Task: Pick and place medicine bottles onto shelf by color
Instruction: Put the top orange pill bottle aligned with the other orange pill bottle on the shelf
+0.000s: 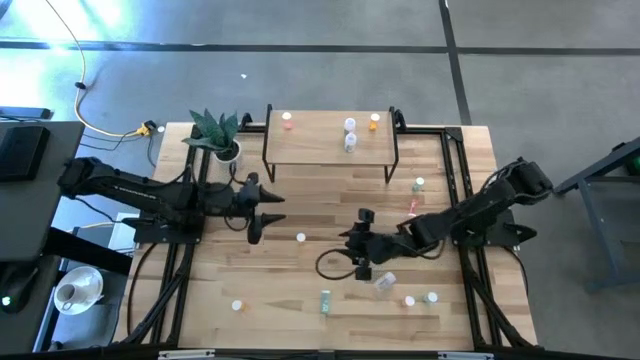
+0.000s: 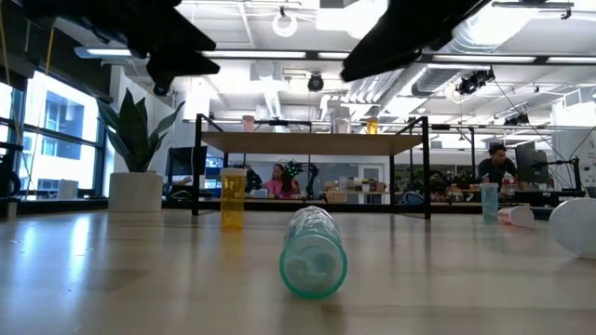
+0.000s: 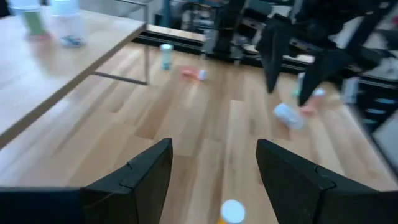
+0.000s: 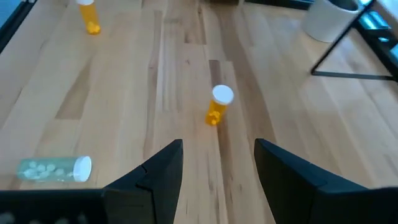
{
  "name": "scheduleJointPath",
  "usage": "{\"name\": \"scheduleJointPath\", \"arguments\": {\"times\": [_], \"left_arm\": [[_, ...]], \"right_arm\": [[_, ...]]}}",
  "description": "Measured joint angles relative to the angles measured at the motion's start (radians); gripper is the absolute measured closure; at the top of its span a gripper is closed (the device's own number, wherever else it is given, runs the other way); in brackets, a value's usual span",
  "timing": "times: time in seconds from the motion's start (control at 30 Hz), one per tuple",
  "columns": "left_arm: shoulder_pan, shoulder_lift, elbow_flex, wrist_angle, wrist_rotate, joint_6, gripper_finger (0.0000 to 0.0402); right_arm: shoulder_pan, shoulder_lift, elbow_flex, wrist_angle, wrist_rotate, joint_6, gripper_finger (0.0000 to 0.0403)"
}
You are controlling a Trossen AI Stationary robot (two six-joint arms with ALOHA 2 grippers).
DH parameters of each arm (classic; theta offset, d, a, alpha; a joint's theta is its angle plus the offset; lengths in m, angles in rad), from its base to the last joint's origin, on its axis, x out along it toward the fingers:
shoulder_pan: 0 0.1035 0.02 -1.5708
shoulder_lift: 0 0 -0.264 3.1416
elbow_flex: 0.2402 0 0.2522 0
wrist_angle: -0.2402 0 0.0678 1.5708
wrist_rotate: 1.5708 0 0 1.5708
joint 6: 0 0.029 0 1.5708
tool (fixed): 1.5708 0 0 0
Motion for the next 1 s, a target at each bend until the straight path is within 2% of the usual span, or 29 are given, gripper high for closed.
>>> {"name": "scheduleJointPath", "arguments": {"times": [0.13, 0.23, 0.47, 0.73, 1.0], "left_arm": [[-0.054, 0.000, -0.001, -0.006, -0.155, 0.008, 0.0179], [-0.067, 0.000, -0.001, -0.006, -0.206, 0.008, 0.0179], [-0.068, 0.000, -0.001, -0.008, -0.211, 0.008, 0.0179], [-0.068, 0.001, -0.001, -0.010, -0.209, -0.009, 0.0179], [-0.068, 0.001, -0.001, -0.010, -0.209, -0.010, 0.0179]], "right_arm": [[-0.045, 0.050, 0.000, 0.088, -0.086, -0.055, 0.0213], [-0.076, 0.098, 0.000, 0.155, -0.128, -0.092, 0.0213], [-0.134, 0.212, 0.000, 0.328, -0.154, -0.147, 0.0213], [-0.179, 0.337, 0.000, 0.533, -0.274, -0.157, 0.0213], [-0.208, 0.412, 0.000, 0.685, -0.281, -0.156, 0.0213]]}}
